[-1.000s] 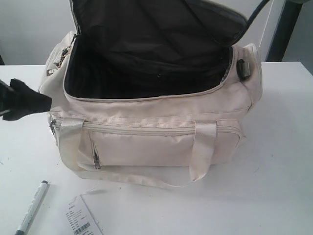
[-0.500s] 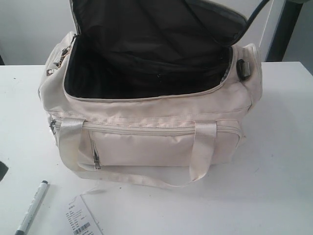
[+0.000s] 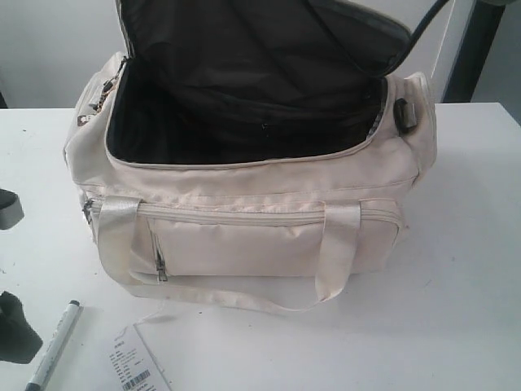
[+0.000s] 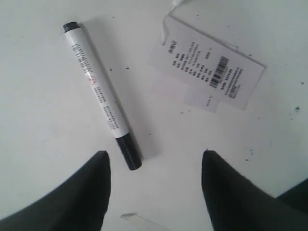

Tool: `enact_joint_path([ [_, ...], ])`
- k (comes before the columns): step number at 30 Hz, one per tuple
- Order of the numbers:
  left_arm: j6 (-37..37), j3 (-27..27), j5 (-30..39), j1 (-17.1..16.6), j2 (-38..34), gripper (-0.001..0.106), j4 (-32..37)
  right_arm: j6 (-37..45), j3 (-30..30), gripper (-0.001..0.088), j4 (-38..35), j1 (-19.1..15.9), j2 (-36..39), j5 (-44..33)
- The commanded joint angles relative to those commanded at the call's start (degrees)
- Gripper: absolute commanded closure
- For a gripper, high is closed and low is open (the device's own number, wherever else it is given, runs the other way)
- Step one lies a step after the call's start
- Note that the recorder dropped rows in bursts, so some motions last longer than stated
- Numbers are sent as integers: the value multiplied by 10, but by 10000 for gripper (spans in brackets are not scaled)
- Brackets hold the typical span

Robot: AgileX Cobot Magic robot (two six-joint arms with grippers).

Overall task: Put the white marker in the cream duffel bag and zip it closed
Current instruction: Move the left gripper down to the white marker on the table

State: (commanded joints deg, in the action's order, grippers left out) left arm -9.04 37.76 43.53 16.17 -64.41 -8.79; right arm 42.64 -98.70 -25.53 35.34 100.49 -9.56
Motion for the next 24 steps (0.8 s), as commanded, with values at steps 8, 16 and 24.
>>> enact_joint_path([
  [8,33,0,-75,34,-61,498,10,0,0,868,0,0,0,0],
  [16,81,0,-142,34,-115,498,26,0,0,868,0,0,0,0],
  [24,133,0,-174,34,-158,498,80,0,0,868,0,0,0,0],
])
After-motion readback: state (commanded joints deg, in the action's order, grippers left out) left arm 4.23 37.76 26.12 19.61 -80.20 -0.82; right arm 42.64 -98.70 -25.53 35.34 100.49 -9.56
